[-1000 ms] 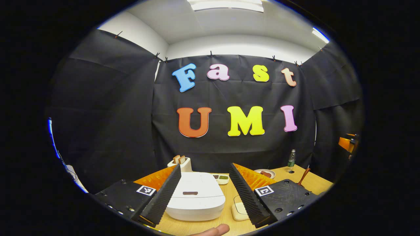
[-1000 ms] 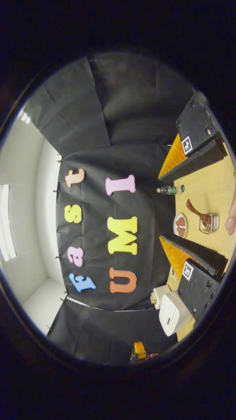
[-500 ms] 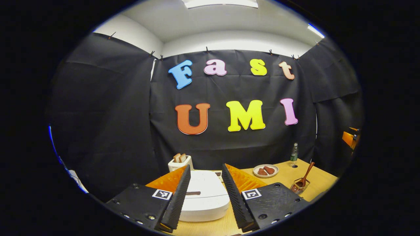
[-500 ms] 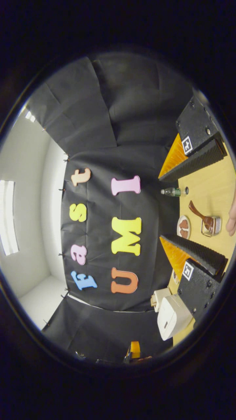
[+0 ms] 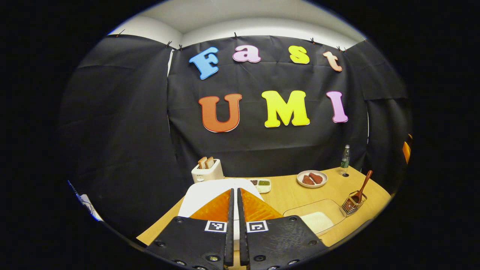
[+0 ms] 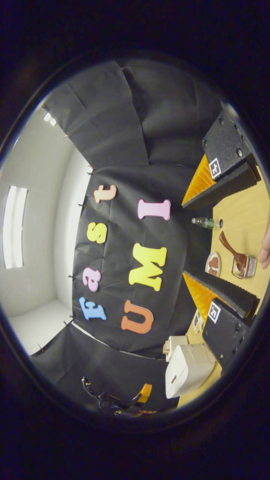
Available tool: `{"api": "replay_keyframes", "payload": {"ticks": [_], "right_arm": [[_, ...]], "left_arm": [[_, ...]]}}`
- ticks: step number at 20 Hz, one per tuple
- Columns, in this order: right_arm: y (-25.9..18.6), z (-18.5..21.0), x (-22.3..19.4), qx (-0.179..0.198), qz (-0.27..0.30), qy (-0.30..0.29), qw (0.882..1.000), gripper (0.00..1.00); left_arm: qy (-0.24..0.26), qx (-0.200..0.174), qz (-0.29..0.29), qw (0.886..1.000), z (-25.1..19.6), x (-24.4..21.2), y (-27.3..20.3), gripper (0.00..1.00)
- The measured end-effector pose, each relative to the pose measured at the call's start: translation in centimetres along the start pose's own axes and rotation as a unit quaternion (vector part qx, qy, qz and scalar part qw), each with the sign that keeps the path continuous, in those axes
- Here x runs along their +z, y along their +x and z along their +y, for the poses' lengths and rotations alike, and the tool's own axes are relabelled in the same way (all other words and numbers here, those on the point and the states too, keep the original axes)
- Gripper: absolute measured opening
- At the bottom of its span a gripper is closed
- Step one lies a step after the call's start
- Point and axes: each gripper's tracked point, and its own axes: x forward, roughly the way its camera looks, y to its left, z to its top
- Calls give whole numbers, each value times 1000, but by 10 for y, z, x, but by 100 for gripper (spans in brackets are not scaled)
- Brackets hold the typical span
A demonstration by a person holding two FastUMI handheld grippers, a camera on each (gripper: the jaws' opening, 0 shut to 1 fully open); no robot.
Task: Close the left gripper, press the button to open the rice cooker; take a wooden spoon from the chopstick holder with the right hand, scoop a spoonful of rice and pour it into the rice cooker, then put the wooden spoon back into the chopstick holder.
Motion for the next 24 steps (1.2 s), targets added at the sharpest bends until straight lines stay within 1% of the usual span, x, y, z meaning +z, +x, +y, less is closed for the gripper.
{"api": "replay_keyframes", "payload": {"ticks": [1, 2, 5, 8, 13, 14, 15, 17, 20, 21, 24], "right_arm": [[0, 3, -5, 5, 5, 2, 1000, 100], [1, 4, -10, 7, 10, -1, 1000, 100], [5, 3, -17, 6, 17, -9, 1000, 100], [8, -2, -23, 3, 23, -11, 1000, 100], [10, -12, -40, -4, 43, -5, 999, 100], [9, -14, -43, -6, 47, -6, 999, 100], [9, -17, -44, -9, 50, -8, 999, 100], [9, -20, -48, -12, 56, -10, 998, 100], [6, -20, -53, -8, 64, -8, 998, 100], [4, -21, -53, -8, 67, -7, 998, 100], [1, -29, -59, -15, 77, -13, 997, 100]], "left_arm": [[1, 5, 14, 1000, 1, -10, 5, 5], [4, 10, 32, 999, 3, -21, 18, 0], [12, 16, 63, 998, 6, -38, 28, 0], [-8, 26, 102, 994, 13, -56, 42, 0], [-22, 33, 159, 986, 18, -94, 61, 0], [-28, 37, 169, 985, 19, -98, 59, 8], [-31, 38, 158, 986, 18, -94, 60, 0], [-29, 41, 156, 986, 20, -91, 59, 0], [-49, 37, 181, 982, 20, -102, 63, 0], [-57, 35, 176, 982, 21, -99, 63, 0], [-55, 35, 161, 985, 23, -91, 59, 0]]}}
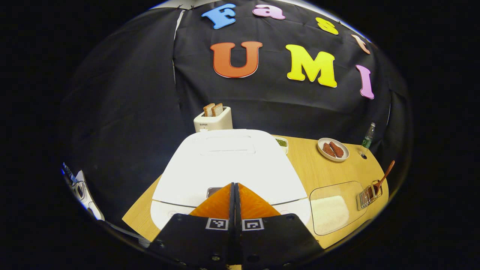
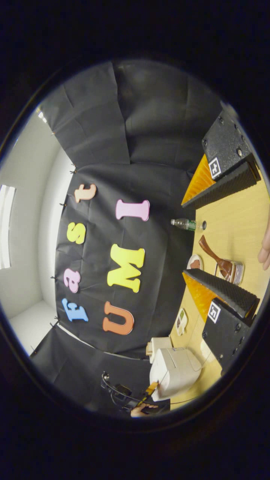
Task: Close the left gripper, press the button to open the rice cooker; take a wooden spoon from the chopstick holder with the right hand, scoop a spoonful of rice and pour it into the rice cooker, then put the wooden spoon back into the chopstick holder.
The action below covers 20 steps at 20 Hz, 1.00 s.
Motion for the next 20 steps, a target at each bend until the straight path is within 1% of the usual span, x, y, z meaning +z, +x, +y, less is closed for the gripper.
{"api": "replay_keyframes", "payload": {"ticks": [3, 4, 7, 9, 10, 11, 12, 13, 14, 15, 16, 19, 20], "right_arm": [[3, -1, -10, -3, 16, 0, 1000, 100], [5, -2, -15, -2, 23, 4, 1000, 100], [14, 1, -30, 1, 49, 18, 999, 100], [20, 3, -40, 4, 64, 28, 998, 100], [24, 5, -47, 5, 74, 31, 997, 100], [27, 10, -53, 12, 79, 30, 996, 100], [31, 16, -59, 22, 85, 28, 996, 100], [36, 20, -69, 27, 97, 29, 994, 100], [42, 22, -80, 32, 111, 35, 993, 100], [46, 24, -90, 37, 126, 45, 990, 100], [52, 26, -100, 40, 140, 57, 988, 100], [70, 26, -119, 45, 159, 91, 982, 100], [77, 33, -123, 58, 158, 99, 981, 100]], "left_arm": [[4, 12, -32, 999, 9, 20, -16, 0], [3, 15, -51, 999, 10, 31, -26, 0], [-3, 7, -61, 998, 12, 36, -49, 0], [4, 4, -72, 997, 14, 34, -66, 0], [4, -3, -80, 997, 11, 33, -73, 0], [5, -9, -79, 997, 10, 31, -80, 7], [8, -12, -78, 997, 8, 26, -89, 19], [11, -16, -79, 997, 8, 24, -97, 42], [12, -21, -87, 996, 6, 24, -106, 56], [14, -24, -94, 995, 5, 23, -112, 87], [14, -25, -101, 994, 5, 23, -118, 94], [11, -16, -129, 991, 9, 24, -139, 96], [10, -8, -142, 990, 12, 27, -146, 95]]}}
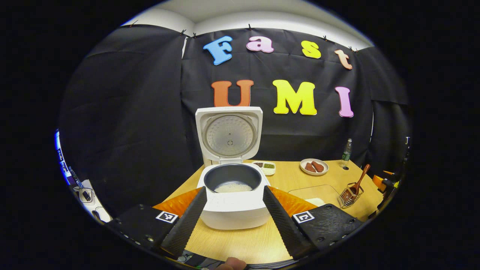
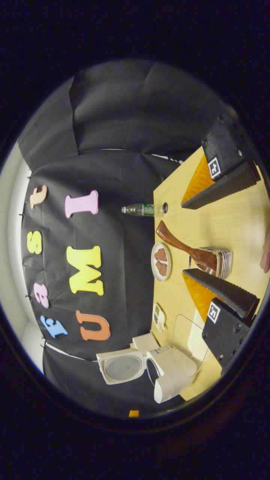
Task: Close the left gripper, press the button to open the rice cooker; take a wooden spoon from the chopstick holder with the right hand, scoop a spoonful of rice and pour it into the rice cooker, then put the wooden spoon back into the chopstick holder.
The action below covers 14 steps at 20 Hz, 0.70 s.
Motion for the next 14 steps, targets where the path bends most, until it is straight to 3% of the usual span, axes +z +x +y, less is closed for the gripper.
{"api": "replay_keyframes", "payload": {"ticks": [2, 7, 10, 13, 14], "right_arm": [[16, 5, -10, 26, 9, 8, 1000, 100], [46, 7, -20, 40, 24, 31, 998, 100], [63, 24, -25, 68, 38, 45, 996, 100], [87, 28, -31, 73, 65, 94, 991, 99], [94, 30, -32, 76, 76, 118, 987, 93]], "left_arm": [[6, 9, -27, 1000, 1, 5, -14, 96], [10, -25, -77, 997, -22, 6, -58, 95], [30, -35, -106, 993, -30, 8, -80, 95], [22, -25, -118, 992, -22, 1, -92, 95], [14, -24, -116, 993, -20, -3, -96, 95]]}}
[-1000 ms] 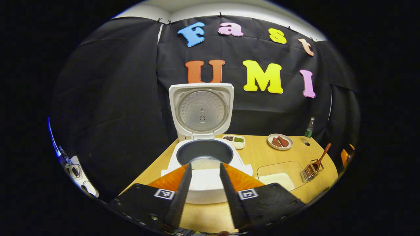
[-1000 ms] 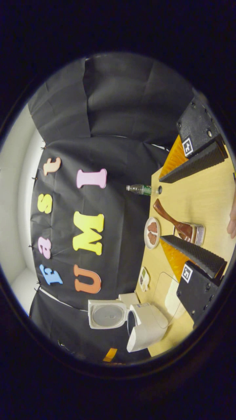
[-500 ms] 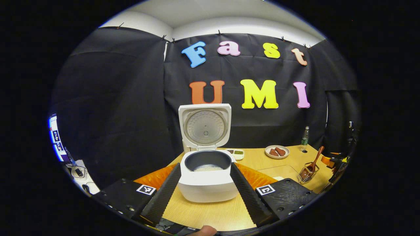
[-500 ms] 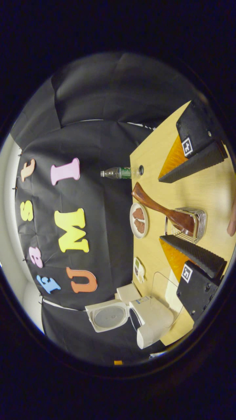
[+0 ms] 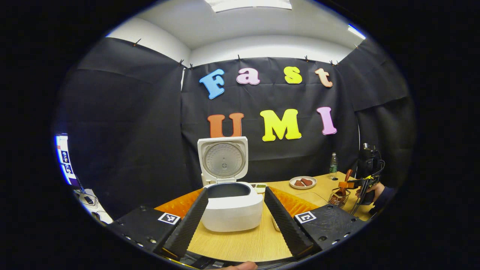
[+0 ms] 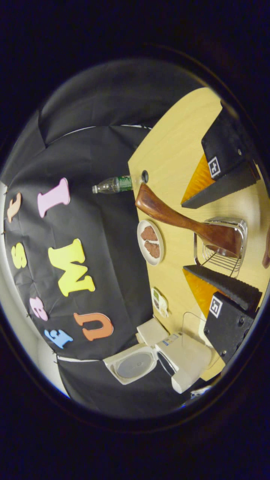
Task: Close the left gripper, press the button to open the rice cooker; take a wooden spoon from the chopstick holder with the right hand, scoop a spoonful of rice and pour it into the rice cooker, then put the wooden spoon back into the chopstick holder.
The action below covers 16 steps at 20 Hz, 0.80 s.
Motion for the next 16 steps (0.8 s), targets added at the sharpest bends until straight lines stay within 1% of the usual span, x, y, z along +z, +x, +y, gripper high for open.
{"api": "replay_keyframes", "payload": {"ticks": [1, 2, 3, 4, 5, 6, 7, 8, 10, 11, 13, 16], "right_arm": [[6, 0, 0, 5, 8, 26, 1000, 98], [9, 1, 2, 9, 11, 50, 999, 94], [13, 4, 5, 15, 10, 68, 998, 86], [17, 0, 5, 6, 10, 72, 997, 70], [17, -10, 8, -17, 15, 67, 997, 57], [17, -10, 5, -23, 13, 69, 997, 18], [13, -5, 3, -19, 14, 62, 998, 18], [7, -2, 7, -18, 11, 57, 998, 16], [-1, -5, 15, -30, -1, 46, 998, 15], [-6, 0, 21, -29, -9, 41, 999, 15], [-12, 9, 31, -35, -15, 13, 999, 15], [-32, 30, 54, -37, -45, -13, 998, 12]], "left_arm": [[-7, 1, 1, 1000, 2, -1, -2, 95], [-13, -7, 6, 1000, 0, -4, -2, 95], [-19, -21, 18, 999, -6, -10, -2, 95], [-23, -25, 28, 999, -5, -16, -2, 95], [-27, -24, 39, 999, -2, -21, -1, 96], [-28, -21, 45, 998, 3, -24, -2, 96], [-29, -19, 44, 998, 5, -22, -2, 96], [-31, -19, 41, 999, 6, -21, -3, 96], [-35, -24, 37, 998, 6, -23, -7, 96], [-38, -26, 34, 998, 8, -22, -7, 96], [-46, -28, 30, 998, 12, -22, -5, 96], [-48, -18, 31, 998, 23, -25, -2, 96]]}}
